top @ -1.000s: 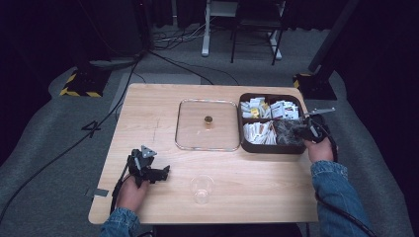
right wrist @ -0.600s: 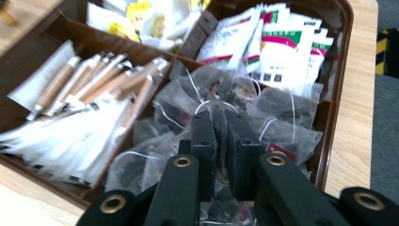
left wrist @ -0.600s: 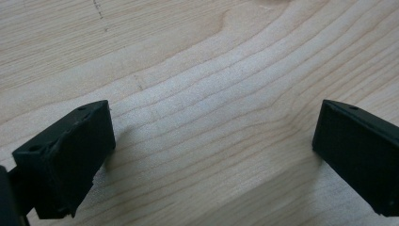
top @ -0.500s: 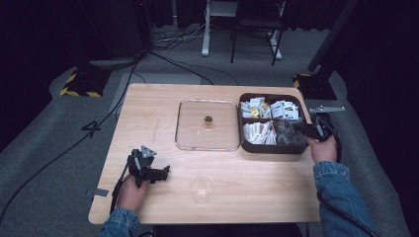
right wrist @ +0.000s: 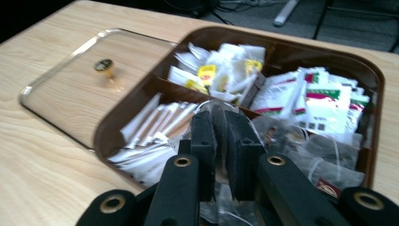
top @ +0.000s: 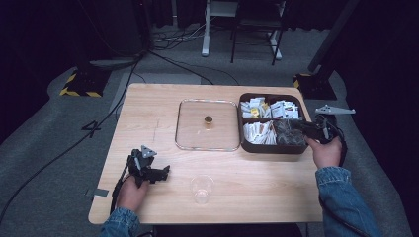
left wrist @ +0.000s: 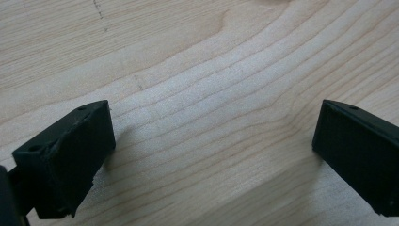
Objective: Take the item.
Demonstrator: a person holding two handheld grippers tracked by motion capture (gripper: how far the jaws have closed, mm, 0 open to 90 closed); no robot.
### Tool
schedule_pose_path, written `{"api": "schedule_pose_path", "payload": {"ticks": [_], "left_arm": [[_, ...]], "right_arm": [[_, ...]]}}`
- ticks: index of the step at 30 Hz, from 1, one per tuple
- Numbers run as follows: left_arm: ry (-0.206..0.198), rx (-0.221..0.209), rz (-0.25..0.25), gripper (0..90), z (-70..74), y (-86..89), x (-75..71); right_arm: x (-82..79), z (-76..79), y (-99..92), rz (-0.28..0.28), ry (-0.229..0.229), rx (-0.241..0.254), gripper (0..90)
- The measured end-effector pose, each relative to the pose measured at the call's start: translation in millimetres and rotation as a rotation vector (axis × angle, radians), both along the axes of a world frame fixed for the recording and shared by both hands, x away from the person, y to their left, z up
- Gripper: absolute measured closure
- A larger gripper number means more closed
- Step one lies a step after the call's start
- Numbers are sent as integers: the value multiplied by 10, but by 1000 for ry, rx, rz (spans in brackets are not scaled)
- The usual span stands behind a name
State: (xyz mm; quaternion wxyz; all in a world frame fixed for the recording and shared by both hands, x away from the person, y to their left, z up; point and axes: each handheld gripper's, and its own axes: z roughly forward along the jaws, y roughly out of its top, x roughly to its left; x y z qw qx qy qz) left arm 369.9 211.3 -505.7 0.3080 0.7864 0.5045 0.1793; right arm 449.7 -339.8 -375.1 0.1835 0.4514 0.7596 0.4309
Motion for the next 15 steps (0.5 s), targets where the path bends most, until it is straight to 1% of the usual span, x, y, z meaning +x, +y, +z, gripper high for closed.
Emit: {"api": "schedule_pose_path", "payload": {"ticks": [1,4,8,11,15], "left_arm": [[0,0,0,0,0,0,0],[-1,0,0,0,0,0,0],[0,0,0,0,0,0,0],[0,0,0,0,0,0,0],[1,2,3,0,1,1,-9]], "right_arm": [[-53,49,35,20,-18,2,829],[-121,103,75,45,-35,17,829],[-203,170,152,80,-53,26,829],[-252,219,224,111,-58,30,830],[-322,278,365,168,-68,28,829]]}}
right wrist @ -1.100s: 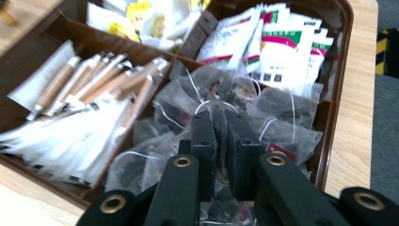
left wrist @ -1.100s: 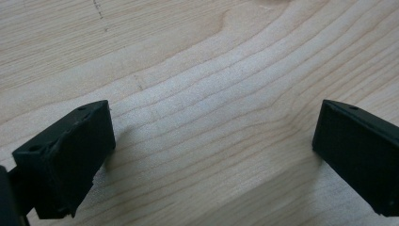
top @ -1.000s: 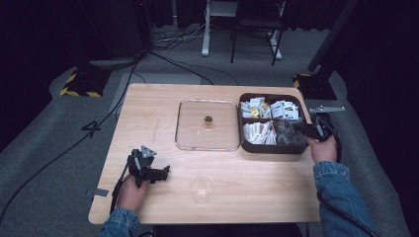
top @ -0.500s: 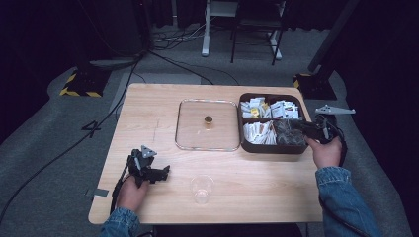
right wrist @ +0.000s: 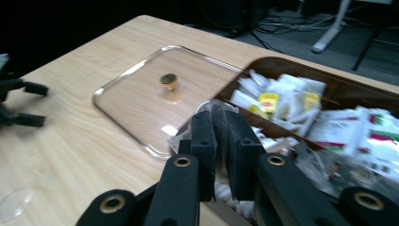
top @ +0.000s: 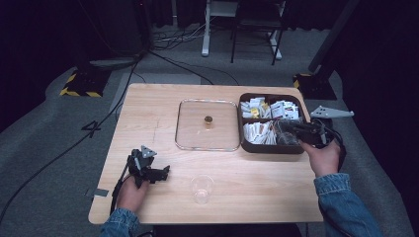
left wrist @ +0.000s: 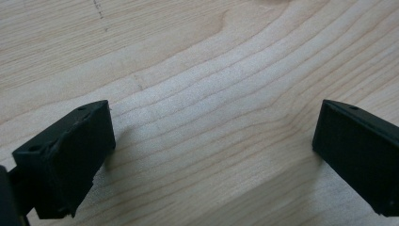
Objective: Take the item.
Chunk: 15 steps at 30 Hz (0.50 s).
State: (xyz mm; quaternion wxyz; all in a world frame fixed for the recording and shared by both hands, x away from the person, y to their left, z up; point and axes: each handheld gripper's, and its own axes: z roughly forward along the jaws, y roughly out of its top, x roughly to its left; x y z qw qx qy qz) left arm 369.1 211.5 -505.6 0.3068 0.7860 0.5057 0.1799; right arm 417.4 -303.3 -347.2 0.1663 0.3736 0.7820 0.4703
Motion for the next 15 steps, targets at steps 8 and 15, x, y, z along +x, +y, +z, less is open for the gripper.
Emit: {"api": "schedule_pose_path", "payload": {"ticks": [8,15], "left_arm": [[-3,4,8,0,0,2,-21],[-3,4,8,0,0,2,-21]], "right_arm": [[-155,92,282,124,-6,48,829],[-335,159,578,220,-18,26,829]]}}
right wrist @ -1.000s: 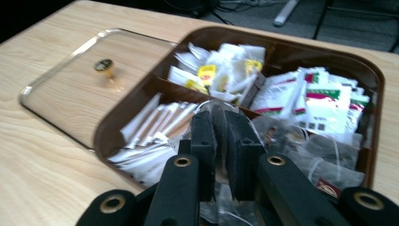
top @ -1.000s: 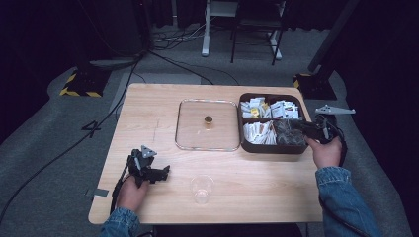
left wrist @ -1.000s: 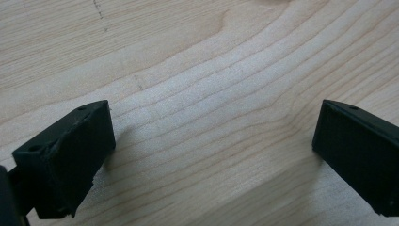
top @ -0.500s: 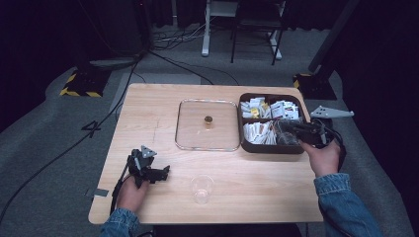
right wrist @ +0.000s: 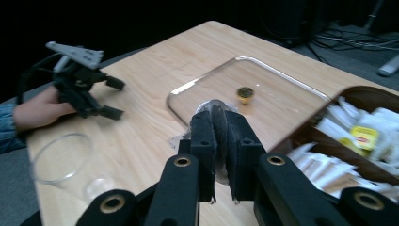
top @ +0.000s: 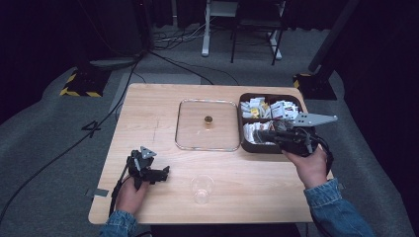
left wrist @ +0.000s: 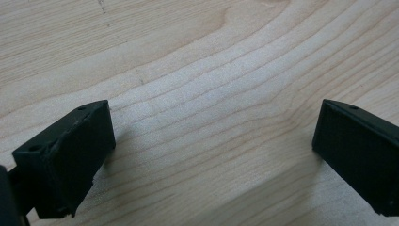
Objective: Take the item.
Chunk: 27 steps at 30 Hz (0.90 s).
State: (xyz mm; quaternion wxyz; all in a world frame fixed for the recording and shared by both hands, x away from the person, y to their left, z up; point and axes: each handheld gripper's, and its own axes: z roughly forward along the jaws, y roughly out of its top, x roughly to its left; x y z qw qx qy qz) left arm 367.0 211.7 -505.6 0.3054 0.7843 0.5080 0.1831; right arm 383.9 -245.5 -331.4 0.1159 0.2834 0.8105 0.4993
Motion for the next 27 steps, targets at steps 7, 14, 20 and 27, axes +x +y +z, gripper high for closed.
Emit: {"api": "schedule_pose_path", "payload": {"ticks": [7,14,20,27], "left_arm": [[1,2,-8,0,2,-5,13],[2,-3,-10,0,0,-9,17],[2,-3,-10,0,0,-9,16],[3,-1,-7,0,1,-9,8]], "right_arm": [[-153,31,245,85,-4,9,829],[-271,62,431,151,-1,14,829],[-358,37,613,205,7,5,829],[-434,0,832,273,15,1,829]]}}
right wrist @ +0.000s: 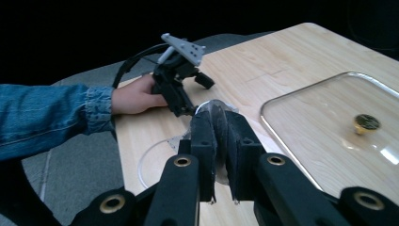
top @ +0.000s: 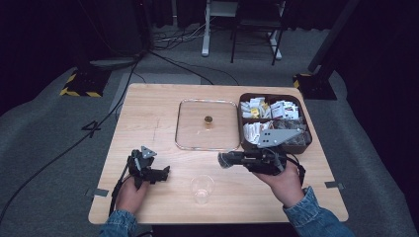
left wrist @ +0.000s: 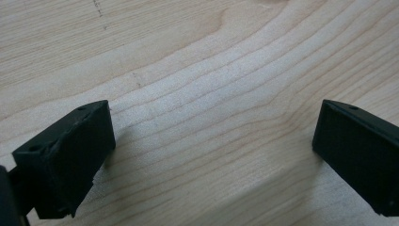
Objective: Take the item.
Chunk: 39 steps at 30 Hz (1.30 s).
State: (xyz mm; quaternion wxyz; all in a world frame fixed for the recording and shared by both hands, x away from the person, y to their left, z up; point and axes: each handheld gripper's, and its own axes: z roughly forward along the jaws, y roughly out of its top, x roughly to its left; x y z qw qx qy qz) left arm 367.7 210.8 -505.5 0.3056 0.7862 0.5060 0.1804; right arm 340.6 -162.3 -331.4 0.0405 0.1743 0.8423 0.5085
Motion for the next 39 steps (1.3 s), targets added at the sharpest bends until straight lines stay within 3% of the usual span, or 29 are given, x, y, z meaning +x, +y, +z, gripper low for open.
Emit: {"api": "schedule_pose_path", "payload": {"ticks": [15,29,39], "left_arm": [[0,-1,-1,0,-1,1,-3],[-1,-1,1,1,-1,0,-3],[-1,-2,1,1,-1,0,-4]], "right_arm": [[-67,-147,338,100,35,-8,829],[-61,-519,573,139,109,-93,829],[-62,-618,671,162,130,-141,828]]}}
